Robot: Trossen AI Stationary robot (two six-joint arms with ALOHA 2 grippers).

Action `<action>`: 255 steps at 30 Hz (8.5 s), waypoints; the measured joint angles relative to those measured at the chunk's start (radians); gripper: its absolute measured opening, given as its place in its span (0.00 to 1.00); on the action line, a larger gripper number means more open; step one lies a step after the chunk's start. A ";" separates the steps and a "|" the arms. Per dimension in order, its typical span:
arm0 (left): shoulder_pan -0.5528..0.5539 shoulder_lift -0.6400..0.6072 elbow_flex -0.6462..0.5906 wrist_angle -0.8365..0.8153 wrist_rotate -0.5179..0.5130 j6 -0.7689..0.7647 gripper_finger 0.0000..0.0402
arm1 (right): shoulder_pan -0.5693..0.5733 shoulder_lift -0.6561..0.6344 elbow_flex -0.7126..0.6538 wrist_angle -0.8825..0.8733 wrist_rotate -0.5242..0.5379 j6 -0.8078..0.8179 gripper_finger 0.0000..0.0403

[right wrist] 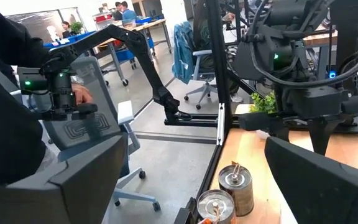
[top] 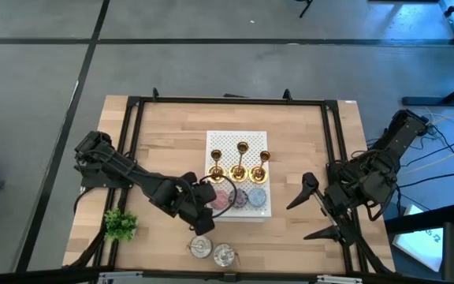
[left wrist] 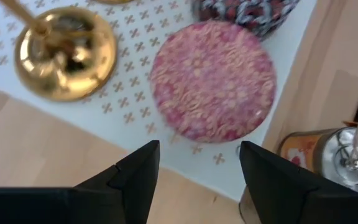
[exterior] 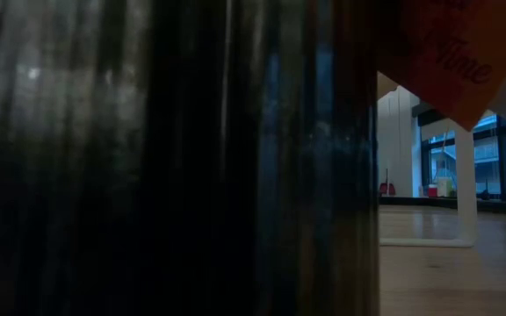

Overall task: Pick & Place candle stick holders
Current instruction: Put the left silver scented candle on the shelf

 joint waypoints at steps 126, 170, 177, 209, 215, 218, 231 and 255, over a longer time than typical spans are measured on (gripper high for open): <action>-0.287 -0.118 0.059 -0.137 -0.014 -0.557 0.07 | 0.000 -0.022 0.000 -0.109 -0.171 -0.014 0.97; -0.248 0.072 0.048 -0.121 0.166 0.092 0.98 | 0.000 0.007 0.000 -0.120 0.068 0.084 0.97; -0.239 0.081 0.048 -0.124 0.150 0.108 0.99 | 0.000 0.028 0.000 -0.116 0.068 0.098 0.97; -0.234 0.259 0.049 -0.123 0.179 0.143 1.00 | 0.027 0.040 0.000 -0.076 0.068 0.104 0.97; -0.228 0.259 -0.009 -0.049 0.227 0.124 1.00 | 0.027 0.056 0.000 -0.057 0.068 0.099 0.97; -0.233 0.260 -0.054 0.002 0.252 0.109 1.00 | 0.030 0.063 0.000 -0.049 0.068 0.097 0.97; -0.264 0.259 -0.098 0.045 0.165 0.106 1.00 | 0.061 0.063 0.000 -0.026 0.098 0.093 0.97; -0.249 0.284 -0.097 0.194 0.374 0.081 1.00 | 0.061 0.063 0.000 -0.019 0.121 0.089 0.97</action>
